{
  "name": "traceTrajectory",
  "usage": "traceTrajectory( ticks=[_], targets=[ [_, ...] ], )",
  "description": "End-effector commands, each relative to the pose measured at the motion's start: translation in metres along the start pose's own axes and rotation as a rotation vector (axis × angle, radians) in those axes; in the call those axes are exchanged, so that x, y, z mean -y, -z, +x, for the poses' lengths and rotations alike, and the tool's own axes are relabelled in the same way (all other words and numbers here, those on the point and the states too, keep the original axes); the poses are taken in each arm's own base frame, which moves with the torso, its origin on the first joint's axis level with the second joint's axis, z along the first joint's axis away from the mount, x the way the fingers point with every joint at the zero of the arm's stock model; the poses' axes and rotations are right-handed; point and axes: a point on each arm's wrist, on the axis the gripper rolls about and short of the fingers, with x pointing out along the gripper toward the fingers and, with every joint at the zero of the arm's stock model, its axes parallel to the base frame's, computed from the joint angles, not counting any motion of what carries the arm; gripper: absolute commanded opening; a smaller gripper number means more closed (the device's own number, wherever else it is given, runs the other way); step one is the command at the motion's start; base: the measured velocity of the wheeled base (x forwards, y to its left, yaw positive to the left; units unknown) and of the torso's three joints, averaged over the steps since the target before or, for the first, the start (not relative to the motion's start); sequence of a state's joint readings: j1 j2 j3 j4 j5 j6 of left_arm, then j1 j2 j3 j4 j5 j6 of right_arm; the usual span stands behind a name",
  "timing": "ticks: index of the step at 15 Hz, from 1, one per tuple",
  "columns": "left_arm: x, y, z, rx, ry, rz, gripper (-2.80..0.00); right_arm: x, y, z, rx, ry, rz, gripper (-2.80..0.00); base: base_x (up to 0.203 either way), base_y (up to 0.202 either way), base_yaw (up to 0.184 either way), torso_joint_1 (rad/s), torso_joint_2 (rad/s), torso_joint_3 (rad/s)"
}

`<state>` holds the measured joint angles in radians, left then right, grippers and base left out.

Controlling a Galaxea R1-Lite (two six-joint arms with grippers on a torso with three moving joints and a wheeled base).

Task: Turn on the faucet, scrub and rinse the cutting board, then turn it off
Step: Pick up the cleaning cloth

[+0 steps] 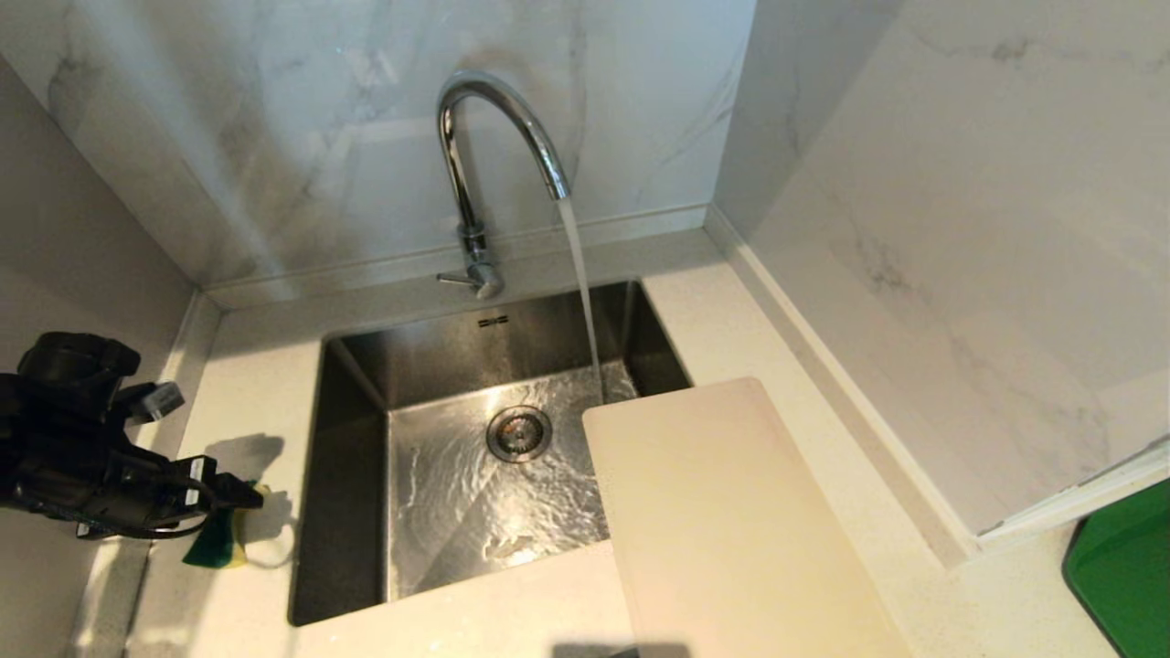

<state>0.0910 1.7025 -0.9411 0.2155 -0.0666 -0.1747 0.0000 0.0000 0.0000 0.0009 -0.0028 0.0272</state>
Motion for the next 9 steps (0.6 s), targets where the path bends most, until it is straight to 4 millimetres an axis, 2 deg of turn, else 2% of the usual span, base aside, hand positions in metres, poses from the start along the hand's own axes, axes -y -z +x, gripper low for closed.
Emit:
traceTrajectory(
  ticks=[1, 9],
  targets=[
    [-0.007, 0.001, 0.016, -0.024, -0.015, -0.022, 0.0, 0.0, 0.0, 0.0, 0.0, 0.0, 0.0, -2.8, 0.0, 0.0, 0.0, 0.0, 0.0, 0.0],
    [-0.028, 0.001, 0.028, -0.029, 0.003, -0.071, 0.0, 0.0, 0.0, 0.0, -0.001, 0.0, 0.0, -2.8, 0.0, 0.0, 0.0, 0.0, 0.0, 0.0]
  ],
)
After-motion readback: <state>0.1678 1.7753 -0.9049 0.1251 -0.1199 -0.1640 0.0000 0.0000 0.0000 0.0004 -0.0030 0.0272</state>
